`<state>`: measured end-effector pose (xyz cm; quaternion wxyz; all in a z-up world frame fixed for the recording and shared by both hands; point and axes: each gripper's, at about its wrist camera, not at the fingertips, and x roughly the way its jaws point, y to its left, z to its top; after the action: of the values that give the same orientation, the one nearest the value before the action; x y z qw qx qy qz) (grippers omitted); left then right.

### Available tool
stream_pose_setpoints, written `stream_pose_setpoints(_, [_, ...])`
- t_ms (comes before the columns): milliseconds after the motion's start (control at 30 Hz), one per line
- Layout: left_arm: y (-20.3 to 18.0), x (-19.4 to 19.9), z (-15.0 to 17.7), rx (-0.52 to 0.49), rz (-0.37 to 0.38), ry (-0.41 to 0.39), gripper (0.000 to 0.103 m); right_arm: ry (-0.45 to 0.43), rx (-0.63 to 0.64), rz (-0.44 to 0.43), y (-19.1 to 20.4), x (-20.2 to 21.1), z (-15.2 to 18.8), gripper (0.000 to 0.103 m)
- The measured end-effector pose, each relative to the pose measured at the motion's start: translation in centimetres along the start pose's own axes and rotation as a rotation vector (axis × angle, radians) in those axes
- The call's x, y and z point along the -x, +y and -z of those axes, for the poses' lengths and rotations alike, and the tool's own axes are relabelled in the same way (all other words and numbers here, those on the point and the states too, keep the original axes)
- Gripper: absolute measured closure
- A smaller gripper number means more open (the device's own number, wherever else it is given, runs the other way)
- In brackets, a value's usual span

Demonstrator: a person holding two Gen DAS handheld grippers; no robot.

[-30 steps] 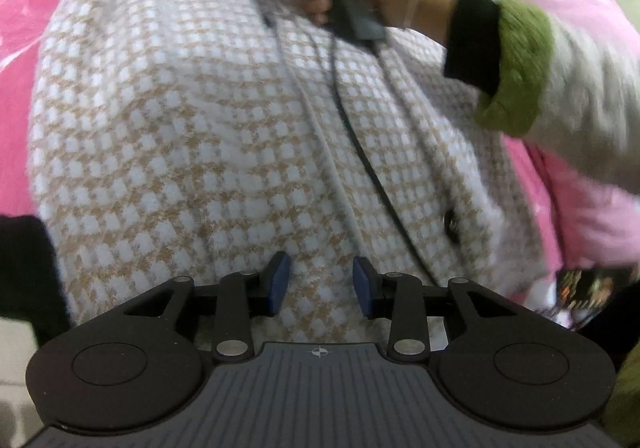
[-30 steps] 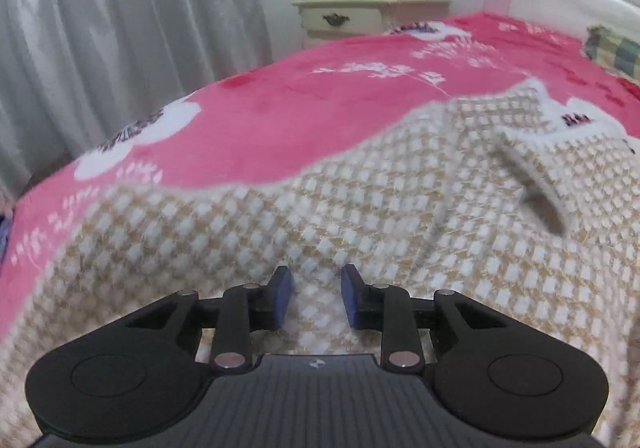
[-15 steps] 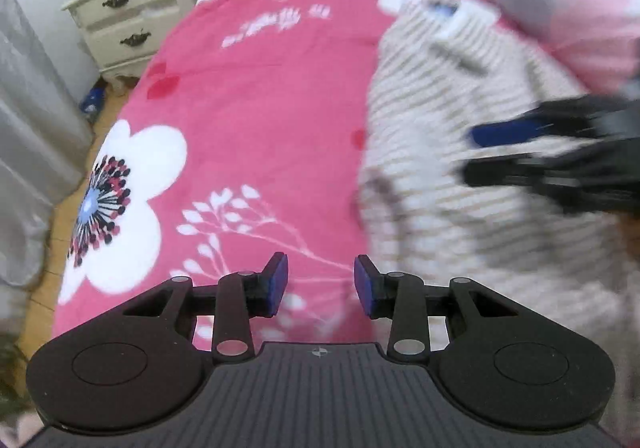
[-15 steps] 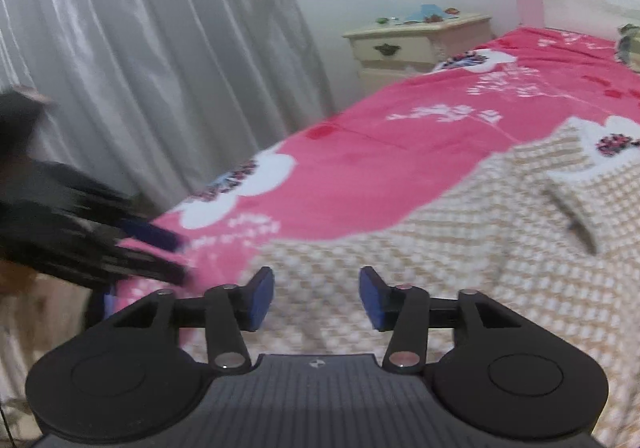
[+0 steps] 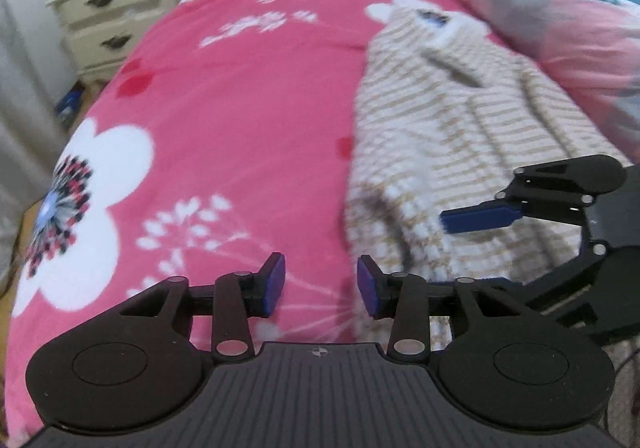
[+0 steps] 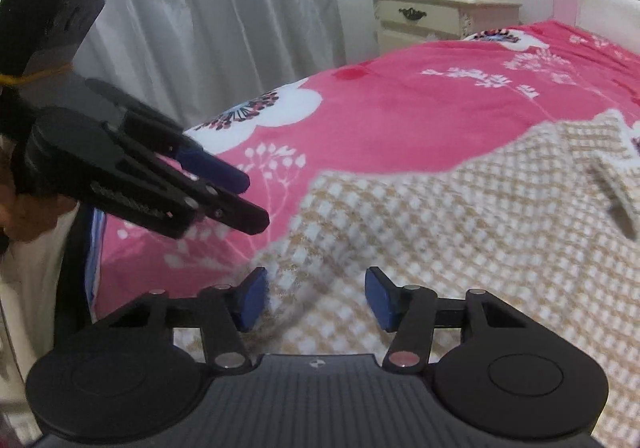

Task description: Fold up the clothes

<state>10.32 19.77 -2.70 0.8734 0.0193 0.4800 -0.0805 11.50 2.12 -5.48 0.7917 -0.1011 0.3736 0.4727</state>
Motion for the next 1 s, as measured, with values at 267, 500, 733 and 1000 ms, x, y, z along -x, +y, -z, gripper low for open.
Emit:
stream_pose_setpoints(267, [-2.3, -3.6, -0.7, -0.099, 0.049, 0.057, 0.053, -0.073, -0.046, -0.032, -1.1, 1.7, 1.9, 0.049])
stream_pose_setpoints(500, [0.7, -5.8, -1.7, 0.056, 0.006, 0.026, 0.054, -0.086, -0.125, -0.082, -2.6, 1.8, 3.0, 0.049])
stream_pose_setpoints(733, [3.9, -6.6, -1.2, 0.222, 0.086, 0.05, 0.054, -0.18, -0.332, -0.285, -4.6, 4.0, 3.8, 0.049])
stream_pose_setpoints(1000, [6.0, -5.2, -1.1, 0.397, 0.158, 0.081, 0.054, -0.023, -0.231, -0.16, -2.4, 0.0, 4.7, 0.055])
